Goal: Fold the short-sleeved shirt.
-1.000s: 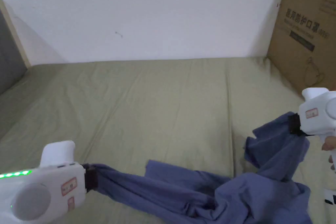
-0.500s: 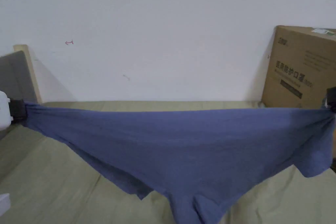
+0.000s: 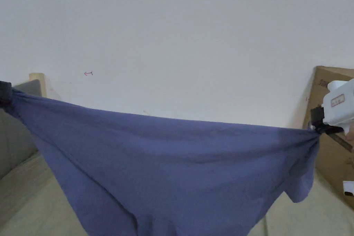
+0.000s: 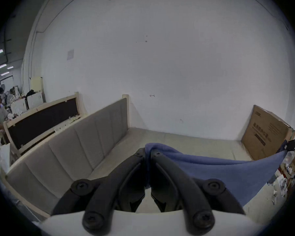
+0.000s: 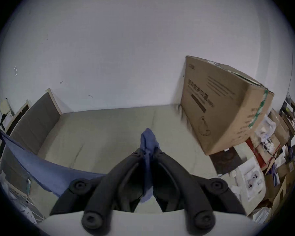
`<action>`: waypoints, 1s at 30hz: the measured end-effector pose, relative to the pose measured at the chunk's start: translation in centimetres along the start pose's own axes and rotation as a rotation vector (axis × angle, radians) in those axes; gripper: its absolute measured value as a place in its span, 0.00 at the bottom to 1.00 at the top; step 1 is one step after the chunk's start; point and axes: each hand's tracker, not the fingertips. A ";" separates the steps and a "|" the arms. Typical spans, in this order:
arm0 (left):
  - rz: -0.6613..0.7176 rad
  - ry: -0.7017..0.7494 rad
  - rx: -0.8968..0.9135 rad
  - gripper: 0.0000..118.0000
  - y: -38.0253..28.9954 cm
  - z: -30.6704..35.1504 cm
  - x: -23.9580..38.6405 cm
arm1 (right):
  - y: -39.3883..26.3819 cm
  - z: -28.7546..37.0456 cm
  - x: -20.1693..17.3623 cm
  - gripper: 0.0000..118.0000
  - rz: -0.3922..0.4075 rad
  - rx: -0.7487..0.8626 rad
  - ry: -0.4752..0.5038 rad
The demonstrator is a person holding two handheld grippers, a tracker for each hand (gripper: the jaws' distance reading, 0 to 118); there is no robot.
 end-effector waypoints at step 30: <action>-0.028 0.108 -0.536 0.02 -31.8 3.2 -6.6 | -30.2 -11.3 0.5 0.06 -0.102 -0.494 0.098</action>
